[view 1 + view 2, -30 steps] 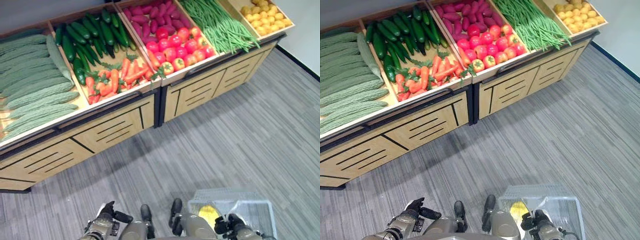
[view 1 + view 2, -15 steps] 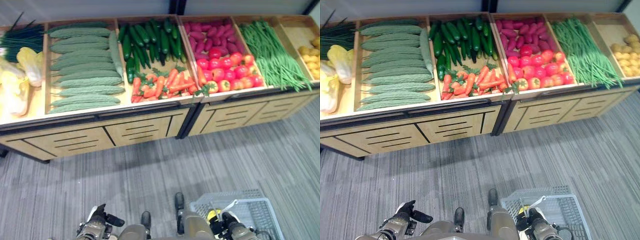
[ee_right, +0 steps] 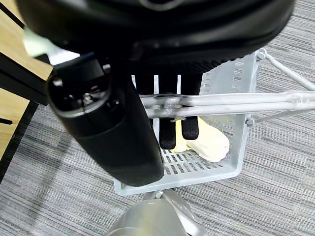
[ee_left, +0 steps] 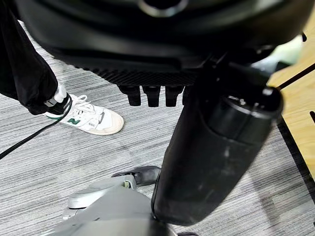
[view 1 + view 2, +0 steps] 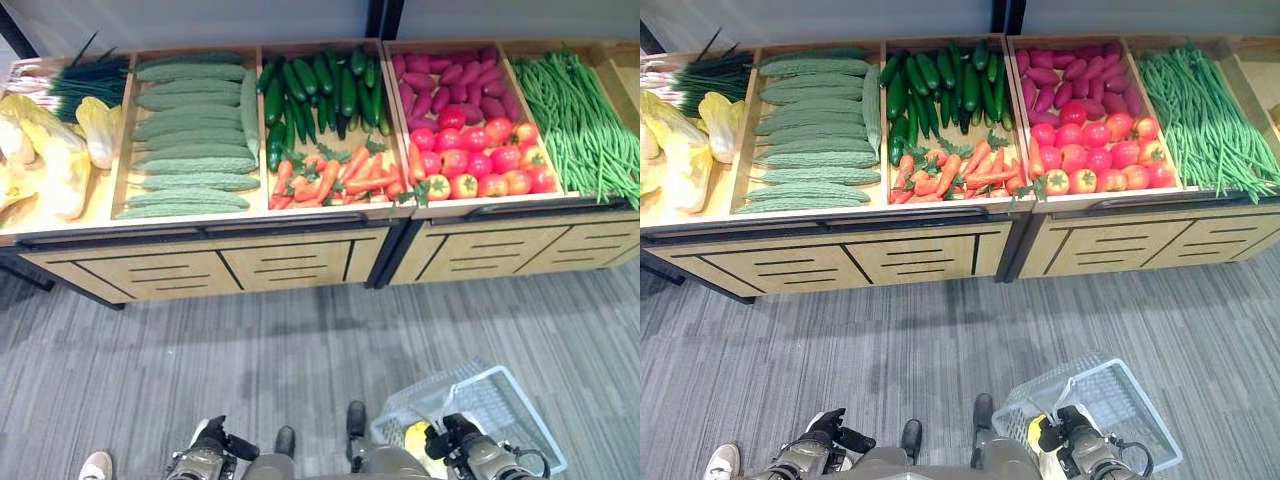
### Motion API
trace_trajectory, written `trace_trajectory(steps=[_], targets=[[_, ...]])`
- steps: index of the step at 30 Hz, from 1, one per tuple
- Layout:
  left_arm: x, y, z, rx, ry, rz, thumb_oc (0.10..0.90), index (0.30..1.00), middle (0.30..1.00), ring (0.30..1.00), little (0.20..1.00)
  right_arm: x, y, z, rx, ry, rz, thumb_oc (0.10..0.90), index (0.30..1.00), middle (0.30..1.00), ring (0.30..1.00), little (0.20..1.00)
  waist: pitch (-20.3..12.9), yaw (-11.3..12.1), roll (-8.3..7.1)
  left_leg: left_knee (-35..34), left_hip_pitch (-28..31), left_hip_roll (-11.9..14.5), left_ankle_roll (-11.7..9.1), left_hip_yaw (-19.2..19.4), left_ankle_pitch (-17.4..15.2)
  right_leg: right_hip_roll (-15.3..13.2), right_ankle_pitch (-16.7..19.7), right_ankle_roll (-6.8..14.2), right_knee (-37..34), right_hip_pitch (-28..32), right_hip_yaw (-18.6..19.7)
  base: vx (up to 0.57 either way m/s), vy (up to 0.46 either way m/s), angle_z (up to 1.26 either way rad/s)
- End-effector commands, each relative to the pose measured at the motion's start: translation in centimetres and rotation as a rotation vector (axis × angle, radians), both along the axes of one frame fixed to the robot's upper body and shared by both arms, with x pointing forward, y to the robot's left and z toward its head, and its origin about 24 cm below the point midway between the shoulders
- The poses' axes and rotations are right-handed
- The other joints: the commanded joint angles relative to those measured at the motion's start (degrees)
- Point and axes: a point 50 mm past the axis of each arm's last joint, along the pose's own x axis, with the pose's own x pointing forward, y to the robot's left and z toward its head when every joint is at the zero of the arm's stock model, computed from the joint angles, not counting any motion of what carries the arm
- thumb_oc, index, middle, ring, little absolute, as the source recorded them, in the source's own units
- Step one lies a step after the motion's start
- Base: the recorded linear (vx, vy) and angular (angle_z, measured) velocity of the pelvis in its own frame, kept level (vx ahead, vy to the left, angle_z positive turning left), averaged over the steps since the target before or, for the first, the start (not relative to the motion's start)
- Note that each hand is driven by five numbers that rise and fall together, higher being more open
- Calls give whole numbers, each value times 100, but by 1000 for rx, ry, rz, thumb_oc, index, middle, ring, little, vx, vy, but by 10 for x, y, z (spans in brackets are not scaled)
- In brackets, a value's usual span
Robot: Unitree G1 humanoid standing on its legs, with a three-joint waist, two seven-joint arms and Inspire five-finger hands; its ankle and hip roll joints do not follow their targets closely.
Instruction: Get the vegetables into the basket
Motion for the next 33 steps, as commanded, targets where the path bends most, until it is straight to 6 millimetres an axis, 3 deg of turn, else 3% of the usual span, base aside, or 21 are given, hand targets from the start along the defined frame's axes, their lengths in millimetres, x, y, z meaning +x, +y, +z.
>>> trace_trajectory(steps=[1, 19, 20, 33], targets=[[12, 5, 4, 27, -11, -21, 900, 1000, 1000, 1000, 1000, -4, 4, -3, 0, 25, 33, 400, 300, 300, 300, 300, 28, -7, -104, -178, -179, -353, 371, 261, 54, -353, -1044, 356, 712, 155, 322, 27, -11, 3], [6, 6, 3, 36, 3, -20, 900, 1000, 1000, 1000, 1000, -8, 8, -4, -6, 30, 56, 400, 300, 300, 300, 300, -26, 36, -157, -178, 5, -358, 402, 305, -89, -348, -1083, 377, 671, 320, 364, 2, 1, 0], [-39, 5, -10, -4, 169, -33, 900, 1000, 1000, 1000, 1000, -49, -14, -9, 35, 103, -244, 400, 300, 300, 300, 300, -548, -140, 71, -178, 524, -354, 358, 1452, -388, -185, -1084, 353, 374, 839, -138, 0, 0, 0], [-45, 5, -11, -3, 191, -41, 900, 1000, 1000, 1000, 1000, -59, -6, -13, 39, 152, -215, 400, 300, 300, 300, 300, -497, -98, 11, -178, 505, -389, 396, 1516, -423, -212, -923, 427, 189, 893, -96, -3, 37, -4]])
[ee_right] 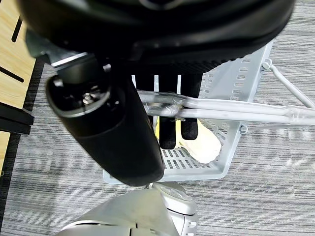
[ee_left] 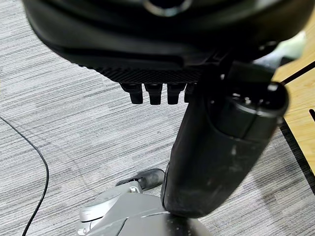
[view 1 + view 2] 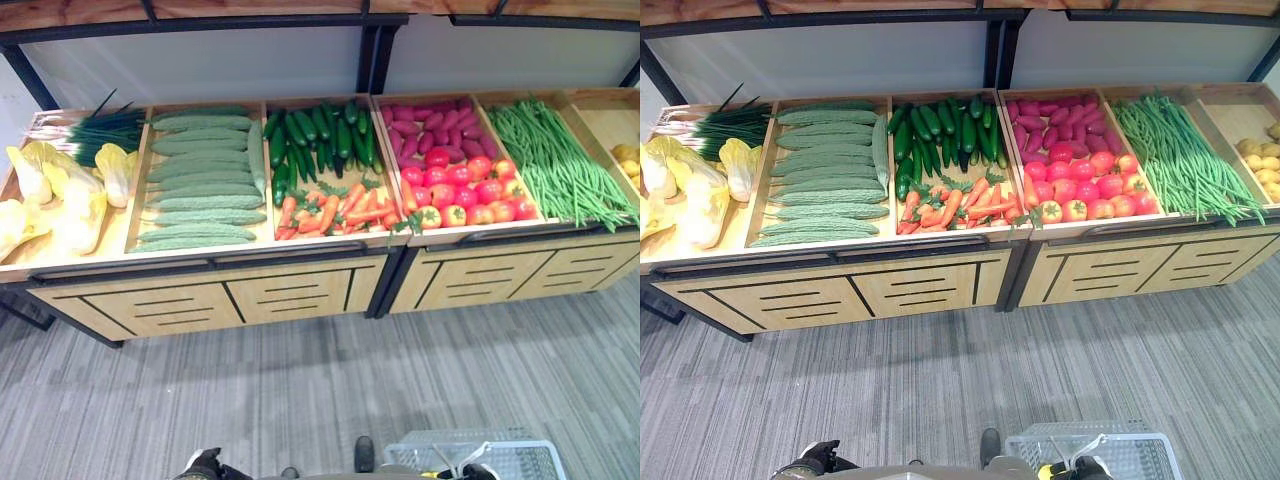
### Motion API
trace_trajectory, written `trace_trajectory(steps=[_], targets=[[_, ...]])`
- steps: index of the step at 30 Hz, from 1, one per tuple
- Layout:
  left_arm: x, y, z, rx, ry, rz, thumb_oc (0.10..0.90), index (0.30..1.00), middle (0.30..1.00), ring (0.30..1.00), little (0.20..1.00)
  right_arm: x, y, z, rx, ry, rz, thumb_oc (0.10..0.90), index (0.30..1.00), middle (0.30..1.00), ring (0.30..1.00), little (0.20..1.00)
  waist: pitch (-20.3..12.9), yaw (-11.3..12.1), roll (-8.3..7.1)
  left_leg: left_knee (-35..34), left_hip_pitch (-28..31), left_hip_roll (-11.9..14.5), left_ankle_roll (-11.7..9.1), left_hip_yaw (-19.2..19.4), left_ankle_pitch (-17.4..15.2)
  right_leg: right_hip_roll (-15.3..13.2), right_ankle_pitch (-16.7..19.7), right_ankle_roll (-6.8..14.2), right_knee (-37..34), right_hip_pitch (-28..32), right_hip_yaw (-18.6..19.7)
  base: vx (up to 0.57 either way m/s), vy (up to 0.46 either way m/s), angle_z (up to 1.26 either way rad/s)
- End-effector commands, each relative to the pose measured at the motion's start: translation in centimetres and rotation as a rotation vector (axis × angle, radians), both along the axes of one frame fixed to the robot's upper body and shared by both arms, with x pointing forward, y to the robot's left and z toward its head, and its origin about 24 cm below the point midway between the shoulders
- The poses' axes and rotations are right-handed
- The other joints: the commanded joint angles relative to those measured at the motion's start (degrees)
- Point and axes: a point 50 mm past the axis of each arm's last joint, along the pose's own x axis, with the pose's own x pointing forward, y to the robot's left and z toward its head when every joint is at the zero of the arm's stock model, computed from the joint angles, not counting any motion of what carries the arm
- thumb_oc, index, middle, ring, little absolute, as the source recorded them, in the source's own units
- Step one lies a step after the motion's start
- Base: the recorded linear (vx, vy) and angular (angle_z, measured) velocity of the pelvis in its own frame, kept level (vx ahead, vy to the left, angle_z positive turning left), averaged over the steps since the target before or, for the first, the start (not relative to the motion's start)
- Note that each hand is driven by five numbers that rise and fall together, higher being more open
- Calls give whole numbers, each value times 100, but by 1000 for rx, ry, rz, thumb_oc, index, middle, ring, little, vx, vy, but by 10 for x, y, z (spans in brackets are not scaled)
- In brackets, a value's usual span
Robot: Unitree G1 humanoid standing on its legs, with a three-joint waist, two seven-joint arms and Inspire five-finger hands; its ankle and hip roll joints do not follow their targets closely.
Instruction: Get the vegetables into the basket
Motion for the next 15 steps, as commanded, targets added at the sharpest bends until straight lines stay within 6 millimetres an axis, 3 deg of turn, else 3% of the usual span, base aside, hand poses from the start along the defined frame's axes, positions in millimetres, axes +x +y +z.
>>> trace_trajectory(steps=[1, 15], targets=[[-4, -1, -1, 12, 43, -23, 900, 1000, 1000, 1000, 1000, 5, -1, 1, 3, 23, 18, 400, 300, 300, 300, 300, -94, 3, -13, 31, -187, -260, 233, 845, -346, -41, -846, 331, 192, 341, -168, 19, 44, -2], [-1, 3, 0, 11, 19, 6, 900, 1000, 1000, 1000, 1000, 12, -3, 2, 6, -14, -18, 400, 300, 300, 300, 300, 80, 55, 10, 32, -163, -378, 452, 827, -424, -151, -1001, 407, 807, 74, -37, 37, 89, -5]])
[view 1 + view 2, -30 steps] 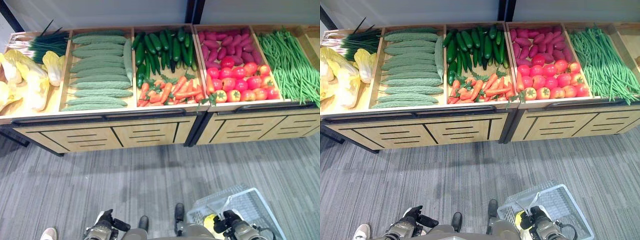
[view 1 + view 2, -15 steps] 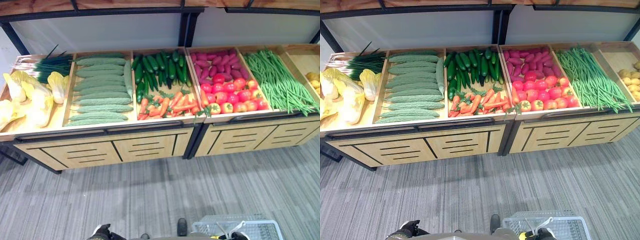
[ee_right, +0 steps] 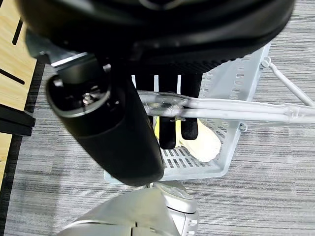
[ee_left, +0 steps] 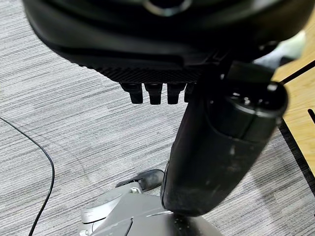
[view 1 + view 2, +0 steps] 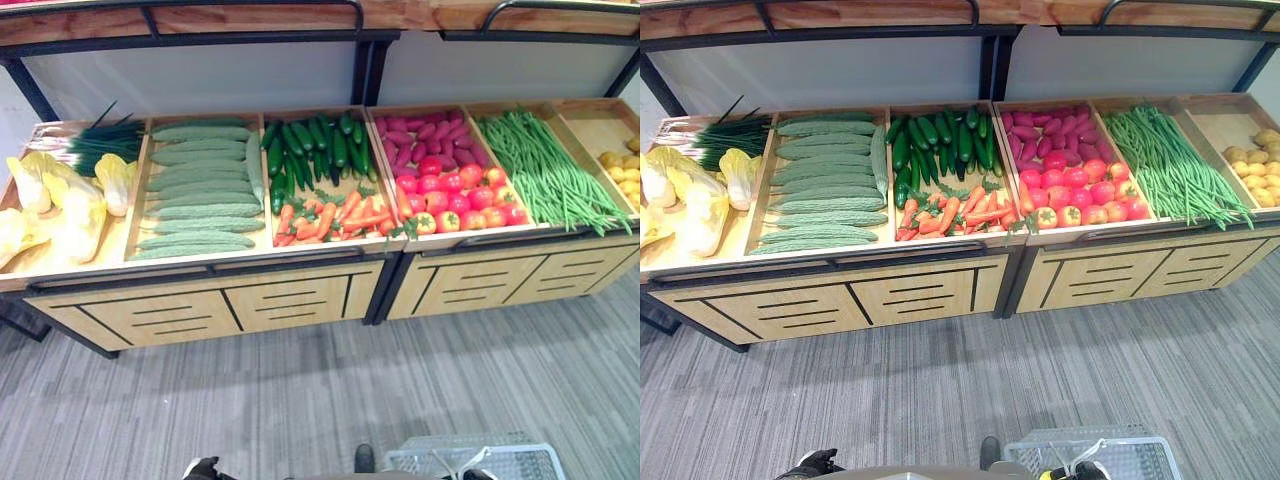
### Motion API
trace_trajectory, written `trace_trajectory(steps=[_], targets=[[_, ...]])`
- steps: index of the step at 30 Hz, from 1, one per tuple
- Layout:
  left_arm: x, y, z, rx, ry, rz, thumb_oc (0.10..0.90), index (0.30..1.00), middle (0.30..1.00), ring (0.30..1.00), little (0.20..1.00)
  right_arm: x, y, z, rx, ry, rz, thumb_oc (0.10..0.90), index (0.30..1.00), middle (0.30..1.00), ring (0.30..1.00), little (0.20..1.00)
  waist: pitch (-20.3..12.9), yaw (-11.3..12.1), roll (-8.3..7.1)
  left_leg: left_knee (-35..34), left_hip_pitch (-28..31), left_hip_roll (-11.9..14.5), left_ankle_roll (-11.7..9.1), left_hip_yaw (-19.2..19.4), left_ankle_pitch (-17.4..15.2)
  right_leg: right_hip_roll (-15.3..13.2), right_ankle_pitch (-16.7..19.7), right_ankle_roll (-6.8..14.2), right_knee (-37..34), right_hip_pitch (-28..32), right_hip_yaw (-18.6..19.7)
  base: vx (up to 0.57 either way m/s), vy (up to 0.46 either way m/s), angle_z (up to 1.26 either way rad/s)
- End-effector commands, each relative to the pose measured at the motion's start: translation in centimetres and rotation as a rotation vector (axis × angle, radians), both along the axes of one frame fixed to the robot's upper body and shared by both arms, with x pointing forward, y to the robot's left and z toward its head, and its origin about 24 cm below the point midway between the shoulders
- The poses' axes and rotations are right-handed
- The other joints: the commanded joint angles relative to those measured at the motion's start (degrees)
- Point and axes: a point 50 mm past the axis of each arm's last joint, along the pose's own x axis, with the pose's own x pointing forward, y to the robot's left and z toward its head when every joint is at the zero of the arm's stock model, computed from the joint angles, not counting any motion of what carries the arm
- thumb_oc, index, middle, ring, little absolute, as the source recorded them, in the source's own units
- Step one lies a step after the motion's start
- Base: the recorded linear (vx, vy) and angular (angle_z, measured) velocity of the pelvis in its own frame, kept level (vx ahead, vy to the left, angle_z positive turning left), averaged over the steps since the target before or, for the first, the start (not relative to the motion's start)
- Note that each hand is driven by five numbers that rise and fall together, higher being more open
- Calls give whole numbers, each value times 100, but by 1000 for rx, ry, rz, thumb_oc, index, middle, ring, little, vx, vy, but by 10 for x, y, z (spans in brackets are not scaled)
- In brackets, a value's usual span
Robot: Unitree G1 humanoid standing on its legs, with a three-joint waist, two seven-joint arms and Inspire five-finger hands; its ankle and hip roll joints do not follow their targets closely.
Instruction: Get the vegetables into the basket
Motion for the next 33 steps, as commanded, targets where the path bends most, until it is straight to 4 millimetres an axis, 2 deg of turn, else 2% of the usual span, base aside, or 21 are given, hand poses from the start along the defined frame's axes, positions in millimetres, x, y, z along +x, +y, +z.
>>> trace_trajectory(steps=[1, 7, 12, 17, 22, 26, 27, 28, 30, 33], targets=[[7, 1, 1, 9, 2, -9, 900, 1000, 1000, 1000, 1000, 15, -2, 2, 5, -26, -16, 400, 300, 300, 300, 300, 187, 40, 74, 33, -157, -284, 373, 659, -362, -74, -1003, 346, 813, 133, -183, 66, 182, -6], [12, 7, 4, 24, -18, 0, 900, 1000, 1000, 1000, 1000, 21, -2, 4, 7, -41, -9, 400, 300, 300, 300, 300, 339, 30, 58, 201, -298, -357, 478, 706, -455, -129, -933, 415, 1206, -164, -36, 39, 145, -8], [20, 9, 6, 29, -56, 7, 900, 1000, 1000, 1000, 1000, 23, 0, 3, 10, -46, 16, 400, 300, 300, 300, 300, 323, 62, 23, 195, -355, -354, 466, 783, -474, -134, -850, 437, 969, -143, -7, 23, 36, -8], [19, 10, 6, 25, -52, 19, 900, 1000, 1000, 1000, 1000, 24, 1, 3, 12, -45, 37, 400, 300, 300, 300, 300, 263, 73, 4, 132, -331, -330, 428, 802, -445, -116, -887, 417, 791, -70, -4, 23, -24, -6], [14, 6, 4, 10, -39, 14, 900, 1000, 1000, 1000, 1000, 17, -1, 3, 10, -17, 62, 400, 300, 300, 300, 300, 149, 61, -4, 33, -121, -286, 335, 759, -426, -57, -959, 372, 511, 237, -57, 42, -105, 2], [19, 4, 5, -2, -75, 53, 900, 1000, 1000, 1000, 1000, 15, -1, 2, 9, -15, 55, 400, 300, 300, 300, 300, 129, 47, 1, 33, -67, -270, 295, 711, -423, -47, -990, 346, 439, 347, -128, 20, -66, 1], [29, 2, 7, -4, -116, 41, 900, 1000, 1000, 1000, 1000, 14, -2, 2, 6, -14, 53, 400, 300, 300, 300, 300, 120, 42, 13, 33, -57, -266, 277, 693, -418, -38, -991, 340, 394, 391, -146, 22, -53, 5], [29, 2, 7, -4, -116, 41, 900, 1000, 1000, 1000, 1000, 14, -2, 2, 6, -14, 53, 400, 300, 300, 300, 300, 121, 41, 13, 33, -55, -266, 276, 692, -418, -38, -990, 339, 392, 393, -147, 20, -56, 6], [54, 2, 17, -21, -248, 55, 900, 1000, 1000, 1000, 1000, 14, -5, 3, -3, -26, 51, 400, 300, 300, 300, 300, 125, 32, 27, 33, -63, -264, 253, 668, -401, -34, -987, 334, 367, 407, -170, 8, -37, 8], [83, 4, 32, -37, -397, 45, 900, 1000, 1000, 1000, 1000, 15, -7, 4, -11, -36, 59, 400, 300, 300, 300, 300, 149, 25, 47, 33, -83, -256, 236, 672, -380, -33, -969, 340, 351, 400, -197, 0, -14, 6]])
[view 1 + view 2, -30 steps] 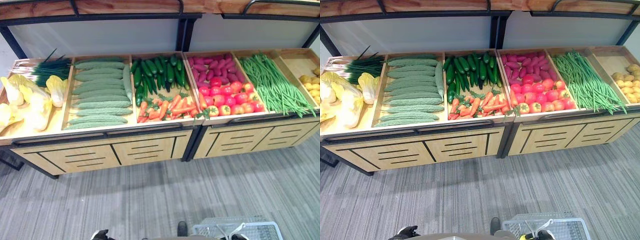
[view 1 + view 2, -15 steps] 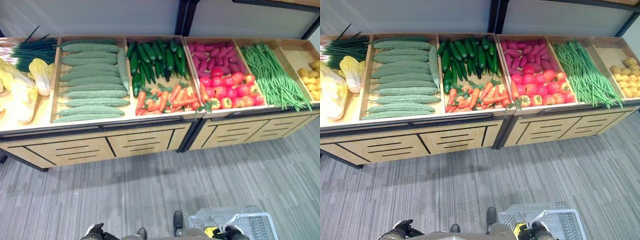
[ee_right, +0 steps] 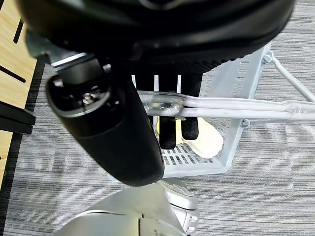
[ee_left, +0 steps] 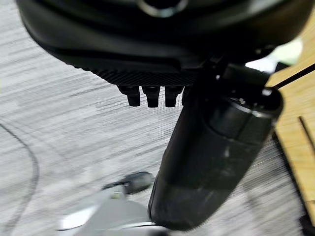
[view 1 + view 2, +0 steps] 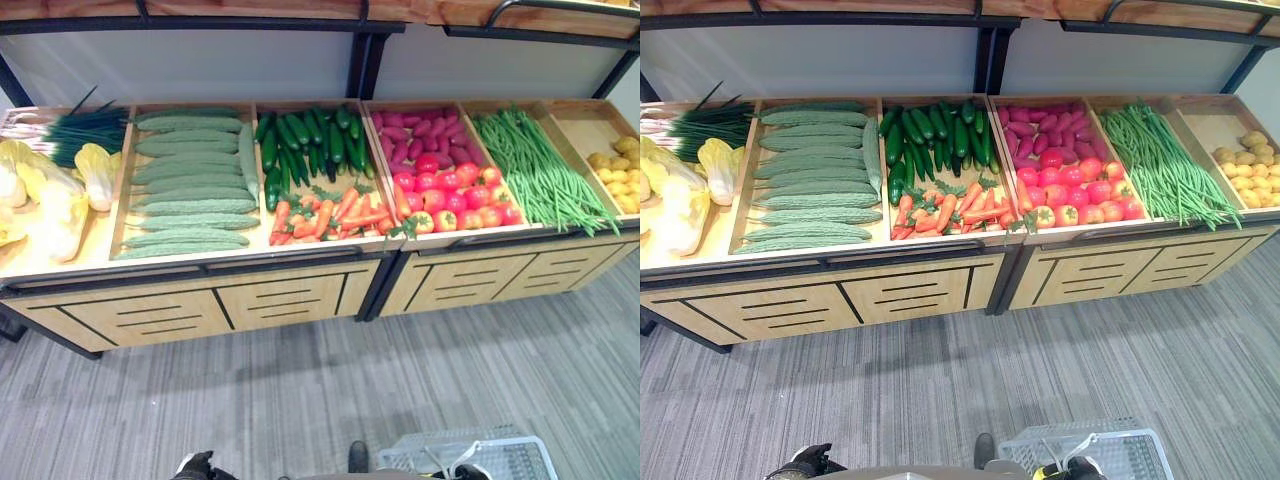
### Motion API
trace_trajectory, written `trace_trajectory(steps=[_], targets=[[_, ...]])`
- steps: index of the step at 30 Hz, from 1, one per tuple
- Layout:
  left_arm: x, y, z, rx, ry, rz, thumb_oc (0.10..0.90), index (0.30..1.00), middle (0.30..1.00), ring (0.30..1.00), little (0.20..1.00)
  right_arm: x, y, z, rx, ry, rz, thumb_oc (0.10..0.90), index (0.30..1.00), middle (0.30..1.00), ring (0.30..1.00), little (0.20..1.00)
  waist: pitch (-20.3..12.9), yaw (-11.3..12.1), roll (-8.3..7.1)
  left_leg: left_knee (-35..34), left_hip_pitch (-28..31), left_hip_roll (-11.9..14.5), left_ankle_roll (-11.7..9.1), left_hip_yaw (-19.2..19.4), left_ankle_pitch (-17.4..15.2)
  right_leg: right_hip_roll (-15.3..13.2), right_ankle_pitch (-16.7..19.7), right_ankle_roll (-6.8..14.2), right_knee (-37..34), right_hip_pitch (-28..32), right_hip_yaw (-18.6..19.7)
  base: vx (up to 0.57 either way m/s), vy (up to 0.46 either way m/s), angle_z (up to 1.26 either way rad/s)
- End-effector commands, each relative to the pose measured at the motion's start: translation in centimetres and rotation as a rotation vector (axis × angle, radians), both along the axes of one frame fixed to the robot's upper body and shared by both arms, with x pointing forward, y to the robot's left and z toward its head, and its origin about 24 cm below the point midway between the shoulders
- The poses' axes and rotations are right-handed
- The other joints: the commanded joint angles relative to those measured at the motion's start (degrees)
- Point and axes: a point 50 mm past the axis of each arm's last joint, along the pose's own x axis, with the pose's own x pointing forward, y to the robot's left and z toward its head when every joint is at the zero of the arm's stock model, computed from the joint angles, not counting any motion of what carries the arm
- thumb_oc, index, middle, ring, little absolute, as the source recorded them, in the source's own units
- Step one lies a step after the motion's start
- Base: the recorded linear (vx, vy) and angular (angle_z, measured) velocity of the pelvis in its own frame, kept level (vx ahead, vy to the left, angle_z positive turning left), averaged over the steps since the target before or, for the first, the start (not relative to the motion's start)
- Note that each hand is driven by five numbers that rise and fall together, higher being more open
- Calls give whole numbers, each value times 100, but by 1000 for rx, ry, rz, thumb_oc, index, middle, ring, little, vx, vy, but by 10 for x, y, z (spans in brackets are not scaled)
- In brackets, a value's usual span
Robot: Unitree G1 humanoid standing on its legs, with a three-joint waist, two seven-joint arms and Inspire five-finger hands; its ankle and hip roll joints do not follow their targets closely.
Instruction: Get the vegetables into the basket
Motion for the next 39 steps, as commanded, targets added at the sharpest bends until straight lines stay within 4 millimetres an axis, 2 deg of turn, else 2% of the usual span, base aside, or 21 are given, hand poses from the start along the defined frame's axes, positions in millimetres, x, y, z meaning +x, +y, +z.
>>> trace_trajectory(steps=[1, 3, 5, 6, 7, 8, 10, 11, 12, 15, 16, 17, 18, 21, 25, 27, 29, 31, 32, 34, 39], targets=[[54, -2, 21, -12, -232, -1, 900, 1000, 1000, 1000, 1000, 12, -15, 6, -44, -29, 38, 400, 300, 300, 300, 300, 110, 12, 194, 8, -161, -210, 170, 531, -300, 1, -963, 232, 352, 369, -110, 0, 0, 0], [84, 6, 49, -10, -428, -18, 900, 1000, 1000, 1000, 1000, 11, -19, 7, -48, -33, 50, 400, 300, 300, 300, 300, 122, 17, 198, 8, -188, -200, 151, 529, -284, 7, -931, 245, 309, 371, -116, 0, 0, 0], [98, 15, 71, -15, -562, 15, 900, 1000, 1000, 1000, 1000, 10, -22, 8, -47, -37, 51, 400, 300, 300, 300, 300, 122, 30, 191, 8, -202, -194, 141, 534, -273, 9, -906, 256, 285, 367, -114, 0, 0, 0], [98, 15, 71, -15, -562, 15, 900, 1000, 1000, 1000, 1000, 10, -22, 8, -47, -37, 51, 400, 300, 300, 300, 300, 120, 29, 190, 8, -202, -194, 141, 534, -273, 9, -906, 256, 285, 367, -114, 0, 0, 0], [108, 21, 89, -6, -657, 29, 900, 1000, 1000, 1000, 1000, 9, -24, 9, -48, -35, 52, 400, 300, 300, 300, 300, 118, 36, 188, 8, -226, -190, 137, 531, -269, 10, -879, 267, 252, 357, -119, 0, 0, 0], [108, 21, 89, -5, -657, 30, 900, 1000, 1000, 1000, 1000, 9, -24, 9, -48, -34, 52, 400, 300, 300, 300, 300, 117, 35, 188, 8, -227, -191, 137, 531, -269, 9, -879, 267, 251, 357, -119, 0, 0, 0], [123, 32, 123, 31, -815, 25, 900, 1000, 1000, 1000, 1000, 7, -24, 8, -38, -26, 52, 400, 300, 300, 300, 300, 104, 56, 184, 8, -259, -187, 123, 544, -272, 7, -840, 286, 200, 340, -126, 13, -8, -4], [127, 34, 133, 38, -860, 24, 900, 1000, 1000, 1000, 1000, 5, -24, 8, -35, -24, 48, 400, 300, 300, 300, 300, 102, 63, 188, 8, -267, -185, 119, 548, -273, 6, -831, 290, 188, 338, -130, 0, 0, 0], [127, 34, 133, 39, -859, 24, 900, 1000, 1000, 1000, 1000, 5, -24, 8, -35, -24, 48, 400, 300, 300, 300, 300, 100, 61, 187, 8, -268, -185, 119, 548, -273, 6, -830, 290, 187, 338, -130, 0, 0, 0], [136, 46, 182, 95, -1073, 15, 900, 1000, 1000, 1000, 1000, 0, -24, 7, -23, -12, 38, 400, 300, 300, 300, 300, 93, 89, 195, 8, -290, -178, 103, 538, -285, 10, -816, 298, 122, 342, -126, 0, 0, 0], [136, 46, 182, 95, -1073, 15, 900, 1000, 1000, 1000, 1000, 0, -24, 7, -23, -12, 38, 400, 300, 300, 300, 300, 93, 88, 195, 8, -290, -178, 103, 538, -285, 10, -816, 298, 121, 343, -126, 0, 0, 0], [143, 53, 214, 158, -1191, -18, 900, 1000, 1000, 1000, 1000, -4, -25, 7, -21, 1, 37, 400, 300, 300, 300, 300, 93, 96, 218, 8, -303, -179, 91, 531, -291, 6, -805, 295, 102, 348, -131, 0, 0, 0], [148, 56, 232, 197, -1255, -35, 900, 1000, 1000, 1000, 1000, -5, -27, 8, -24, 7, 41, 400, 300, 300, 300, 300, 93, 83, 239, 8, -312, -174, 79, 540, -293, 4, -796, 296, 86, 337, -127, 0, 0, 0], [159, 59, 266, 295, -1343, -111, 900, 1000, 1000, 1000, 1000, -5, -30, 9, -28, 16, 61, 400, 300, 300, 300, 300, 88, 43, 293, 8, -339, -174, 60, 563, -296, 10, -787, 295, 66, 304, -108, 0, 0, 0], [175, 63, 317, 549, -1418, -284, 900, 1000, 1000, 1000, 1000, -1, -39, 12, -49, 9, 76, 400, 300, 300, 300, 300, 115, -48, 424, 8, -433, -170, 33, 631, -287, 1, -747, 311, 41, 190, -79, 1, -8, 0], [183, 62, 332, 593, -1451, -307, 900, 1000, 1000, 1000, 1000, 5, -43, 15, -61, -20, 77, 400, 300, 300, 300, 300, 124, -108, 516, 8, -554, -170, 29, 693, -263, -7, -702, 320, 54, 34, -23, -35, -26, -7], [200, 54, 357, 669, -1479, -372, 900, 1000, 1000, 1000, 1000, 17, -49, 20, -83, -55, 102, 400, 300, 300, 300, 300, 168, -267, 775, 8, -853, -187, 19, 834, -178, -7, -577, 324, 54, -327, 133, -56, -37, -26], [203, 54, 363, 697, -1486, -383, 900, 1000, 1000, 1000, 1000, 20, -49, 21, -87, -63, 110, 400, 300, 300, 300, 300, 172, -292, 826, 8, -927, -189, 13, 869, -161, -9, -557, 325, 53, -417, 172, -18, -35, -22], [210, 54, 372, 736, -1482, -398, 900, 1000, 1000, 1000, 1000, 26, -51, 23, -95, -77, 126, 400, 300, 300, 300, 300, 204, -355, 945, 8, -1044, -195, -3, 925, -124, -10, -509, 328, 30, -546, 231, -8, -53, -10], [223, 51, 390, 804, -1477, -435, 900, 1000, 1000, 1000, 1000, 39, -54, 27, -112, -112, 136, 400, 300, 300, 300, 300, 268, -422, 1069, 8, -1262, -193, -15, 997, -55, -3, -439, 331, 26, -806, 317, -22, -87, -21], [242, 52, 413, 848, -1460, -423, 900, 1000, 1000, 1000, 1000, 56, -57, 33, -137, -160, 141, 400, 300, 300, 300, 300, 388, -548, 1206, 8, -1643, -183, -39, 1113, 59, 27, -320, 322, 22, -1215, 445, -19, -65, -19]])
